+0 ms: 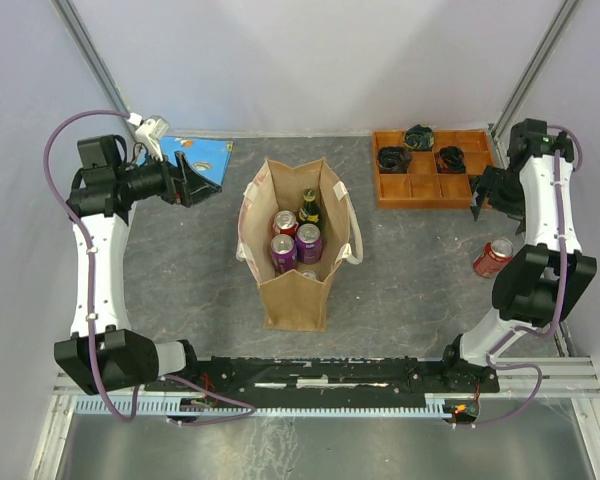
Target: Place the beverage into the canvas bag
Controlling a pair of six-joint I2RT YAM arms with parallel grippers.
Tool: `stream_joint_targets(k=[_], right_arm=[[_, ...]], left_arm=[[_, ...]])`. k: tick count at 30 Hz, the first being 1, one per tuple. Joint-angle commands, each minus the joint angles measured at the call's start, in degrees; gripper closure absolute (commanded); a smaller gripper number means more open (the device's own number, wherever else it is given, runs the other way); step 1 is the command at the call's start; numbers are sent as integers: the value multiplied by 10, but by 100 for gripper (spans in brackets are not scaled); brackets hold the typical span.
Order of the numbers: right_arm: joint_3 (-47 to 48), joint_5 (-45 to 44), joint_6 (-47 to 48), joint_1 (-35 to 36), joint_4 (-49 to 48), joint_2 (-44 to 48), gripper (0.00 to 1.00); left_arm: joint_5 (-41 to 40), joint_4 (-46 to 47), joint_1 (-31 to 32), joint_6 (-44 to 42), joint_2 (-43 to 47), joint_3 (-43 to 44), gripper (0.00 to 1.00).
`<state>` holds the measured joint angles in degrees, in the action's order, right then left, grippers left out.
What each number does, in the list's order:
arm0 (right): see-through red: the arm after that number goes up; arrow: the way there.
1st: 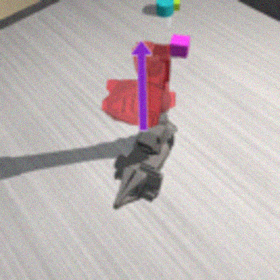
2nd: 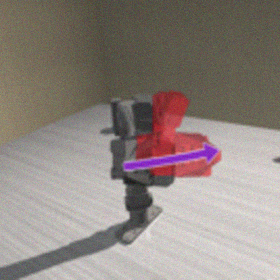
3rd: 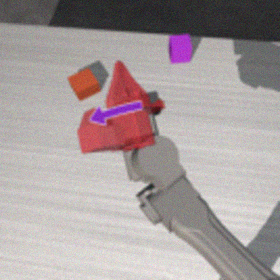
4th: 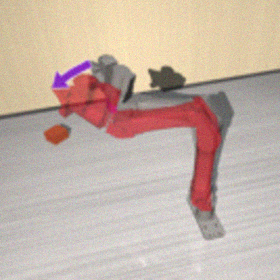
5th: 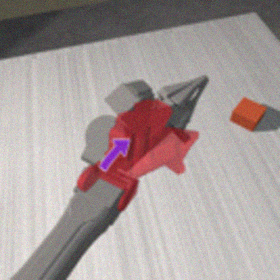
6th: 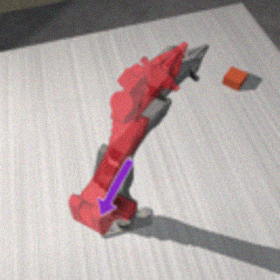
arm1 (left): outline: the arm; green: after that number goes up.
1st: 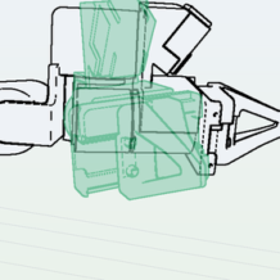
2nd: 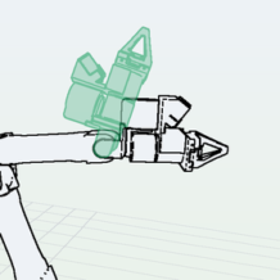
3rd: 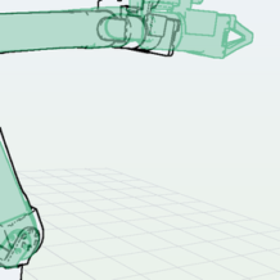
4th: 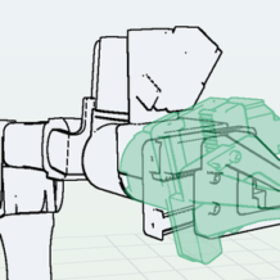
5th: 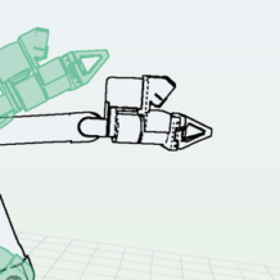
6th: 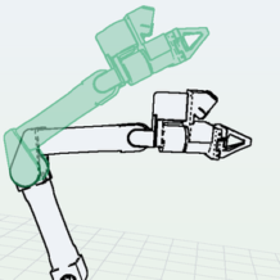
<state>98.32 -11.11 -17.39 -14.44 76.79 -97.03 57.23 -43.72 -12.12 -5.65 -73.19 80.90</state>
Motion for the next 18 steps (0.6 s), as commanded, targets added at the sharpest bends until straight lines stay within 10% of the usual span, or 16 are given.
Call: stream_joint_targets(k=[1,18], right_arm=[[-33,16,15,-26,-55,18,1],[-140,17,22,-63,-141,-42,1]], left_arm=[[1,-14,2,-41,-6,5,1],[-1,-25,4,-50,20,-30,1]])
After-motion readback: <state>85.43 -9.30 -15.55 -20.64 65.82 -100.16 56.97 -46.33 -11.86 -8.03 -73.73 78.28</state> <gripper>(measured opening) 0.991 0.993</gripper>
